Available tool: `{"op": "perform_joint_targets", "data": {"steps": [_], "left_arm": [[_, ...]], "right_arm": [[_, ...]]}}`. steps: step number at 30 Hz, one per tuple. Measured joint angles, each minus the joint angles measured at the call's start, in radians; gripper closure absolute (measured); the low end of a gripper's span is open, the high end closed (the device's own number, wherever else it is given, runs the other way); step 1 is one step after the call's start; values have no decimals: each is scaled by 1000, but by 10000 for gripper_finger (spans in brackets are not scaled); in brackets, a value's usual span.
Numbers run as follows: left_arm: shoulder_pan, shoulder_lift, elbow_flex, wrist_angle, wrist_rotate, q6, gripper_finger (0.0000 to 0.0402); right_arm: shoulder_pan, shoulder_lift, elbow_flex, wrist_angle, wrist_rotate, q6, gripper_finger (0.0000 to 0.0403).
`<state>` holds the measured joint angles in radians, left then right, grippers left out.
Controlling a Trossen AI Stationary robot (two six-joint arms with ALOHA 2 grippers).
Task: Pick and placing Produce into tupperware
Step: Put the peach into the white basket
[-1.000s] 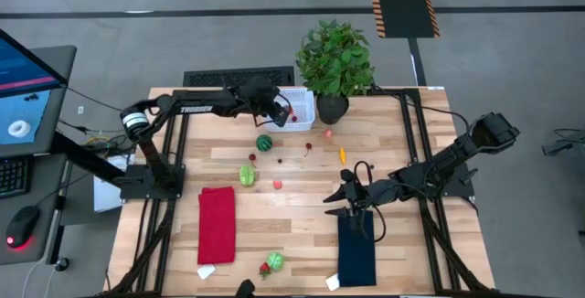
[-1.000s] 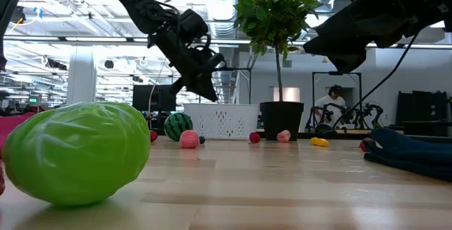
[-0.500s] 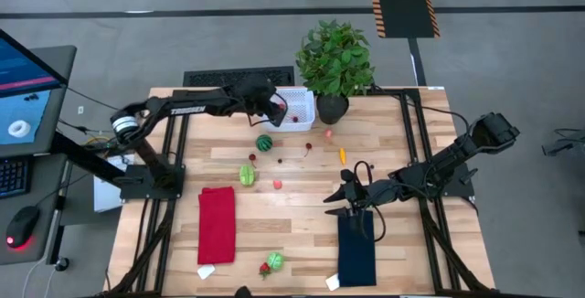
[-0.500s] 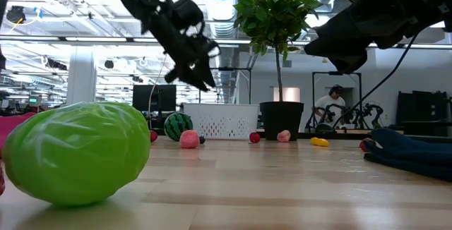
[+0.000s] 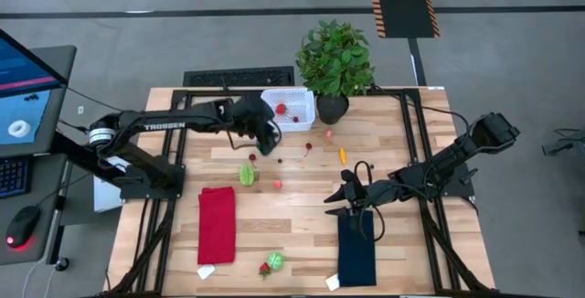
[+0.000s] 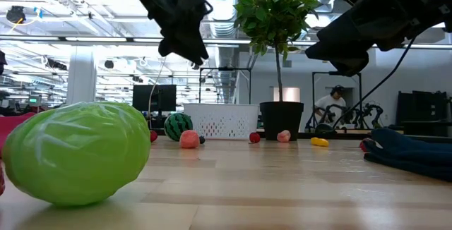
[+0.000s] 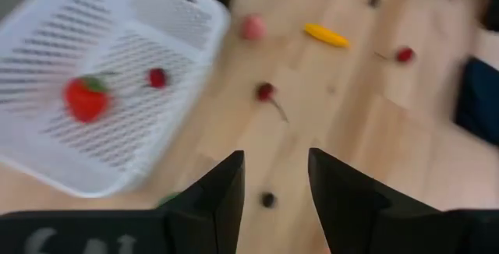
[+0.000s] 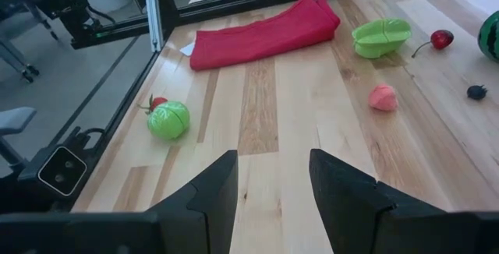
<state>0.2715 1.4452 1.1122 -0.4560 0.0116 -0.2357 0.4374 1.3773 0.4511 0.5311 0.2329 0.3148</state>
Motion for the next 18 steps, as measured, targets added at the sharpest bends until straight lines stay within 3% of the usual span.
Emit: {"op": "perform_joint_targets", "data": {"steps": [11, 18], "left_arm": [[-192, 12, -70, -33, -155, -62, 270], [-267, 13, -214, 146, -151, -103, 270]], "right_arm": [[-1, 0, 0, 0, 0, 0, 221], [0, 0, 0, 0, 0, 0, 221]]}}
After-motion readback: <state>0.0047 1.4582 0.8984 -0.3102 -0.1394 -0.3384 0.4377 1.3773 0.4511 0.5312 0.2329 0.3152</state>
